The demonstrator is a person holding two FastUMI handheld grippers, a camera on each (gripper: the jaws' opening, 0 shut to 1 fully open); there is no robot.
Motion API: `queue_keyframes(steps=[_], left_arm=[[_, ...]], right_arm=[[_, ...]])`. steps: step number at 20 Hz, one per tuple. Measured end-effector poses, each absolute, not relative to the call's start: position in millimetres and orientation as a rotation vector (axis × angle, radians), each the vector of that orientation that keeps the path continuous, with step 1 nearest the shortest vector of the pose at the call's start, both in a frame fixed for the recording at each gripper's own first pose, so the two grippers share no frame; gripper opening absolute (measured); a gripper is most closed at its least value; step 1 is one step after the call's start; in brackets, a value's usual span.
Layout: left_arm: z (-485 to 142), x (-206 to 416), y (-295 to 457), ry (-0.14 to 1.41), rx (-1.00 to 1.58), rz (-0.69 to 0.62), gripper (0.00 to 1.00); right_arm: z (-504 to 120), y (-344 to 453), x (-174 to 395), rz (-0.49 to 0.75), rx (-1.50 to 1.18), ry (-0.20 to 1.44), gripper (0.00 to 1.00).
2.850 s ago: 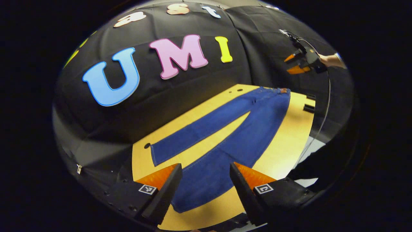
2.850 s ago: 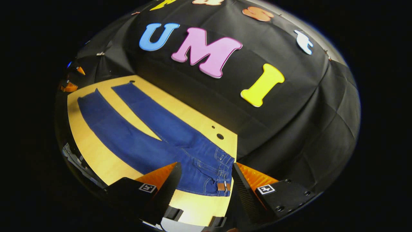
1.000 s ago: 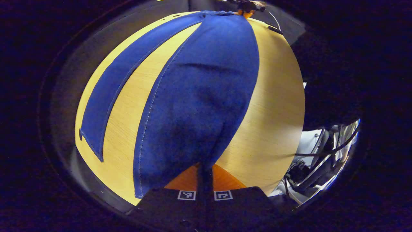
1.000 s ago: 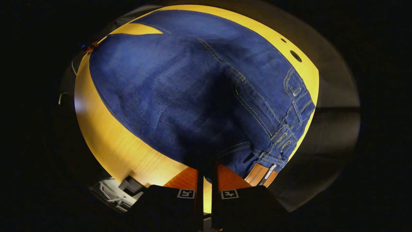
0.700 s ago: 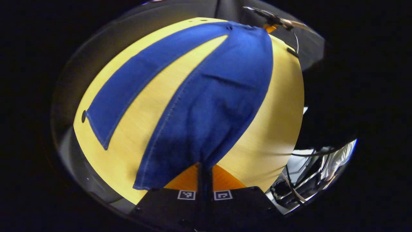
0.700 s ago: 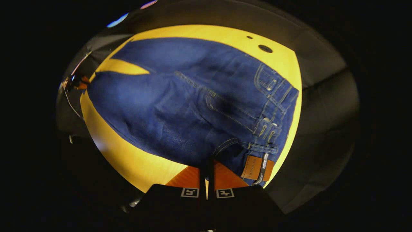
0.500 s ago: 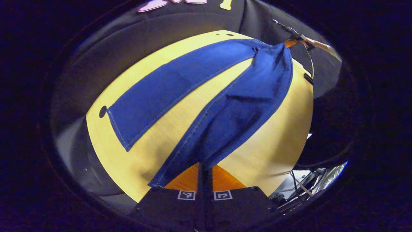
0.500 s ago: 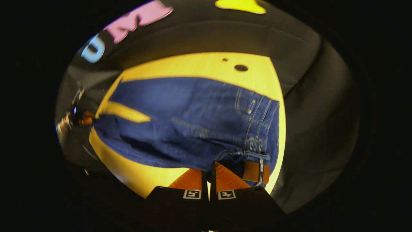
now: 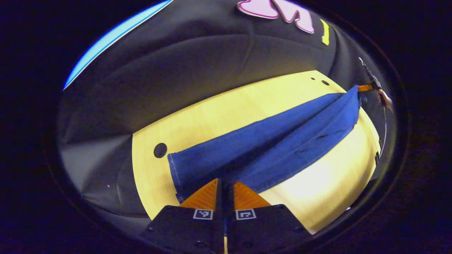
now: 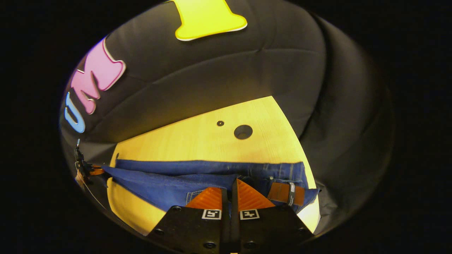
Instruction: Grasp the waist and the cuffs of the jeans and fold them to make the two legs overlap; first hold the waist and fold one-third of the jeans toward the cuffs, then hold the cuffs and fold the remaining one-third in the same direction to finish folding.
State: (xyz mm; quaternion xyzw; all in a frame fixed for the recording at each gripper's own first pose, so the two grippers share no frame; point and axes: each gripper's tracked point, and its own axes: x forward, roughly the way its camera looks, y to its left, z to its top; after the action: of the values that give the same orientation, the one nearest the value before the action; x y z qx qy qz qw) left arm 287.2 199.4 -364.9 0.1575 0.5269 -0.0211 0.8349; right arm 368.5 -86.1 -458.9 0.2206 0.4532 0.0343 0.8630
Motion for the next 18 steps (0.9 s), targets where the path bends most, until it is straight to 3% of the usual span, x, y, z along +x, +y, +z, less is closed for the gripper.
queue_keyframes(steps=[1, 3, 4, 6, 7, 9, 14, 18], left_arm=[[-378.4, 292.0, 208.0, 1.142, 0.377, -0.010, 0.33], [-390.8, 297.4, 209.8, 1.176, 0.423, 0.045, 0.44], [-395.9, 298.0, 218.8, 1.183, 0.448, 0.073, 0.40], [-386.8, 292.3, 238.0, 1.196, 0.482, 0.137, 0.54], [-379.8, 291.1, 244.1, 1.185, 0.481, 0.175, 0.76], [-360.8, 294.8, 244.5, 1.117, 0.474, 0.242, 0.85], [-293.7, 309.7, 197.1, 0.802, 0.299, 0.239, 0.96], [-212.5, 306.5, 128.1, 0.516, 0.017, 0.087, 0.96]], right_arm=[[-475.6, -83.7, 376.7, 0.039, 0.478, 0.966, 0.04], [-499.3, -75.9, 382.8, 0.002, 0.495, 0.997, 0.04], [-510.6, -74.1, 390.3, -0.006, 0.493, 0.995, 0.04], [-518.3, -74.9, 396.7, -0.034, 0.499, 0.987, 0.05], [-519.4, -75.4, 400.3, -0.045, 0.515, 0.979, 0.07], [-508.4, -76.1, 405.1, -0.050, 0.553, 0.952, 0.16], [-433.2, -112.5, 416.3, -0.077, 0.605, 0.753, 0.97], [-433.3, -151.7, 353.4, -0.221, 0.629, 0.886, 0.97]])
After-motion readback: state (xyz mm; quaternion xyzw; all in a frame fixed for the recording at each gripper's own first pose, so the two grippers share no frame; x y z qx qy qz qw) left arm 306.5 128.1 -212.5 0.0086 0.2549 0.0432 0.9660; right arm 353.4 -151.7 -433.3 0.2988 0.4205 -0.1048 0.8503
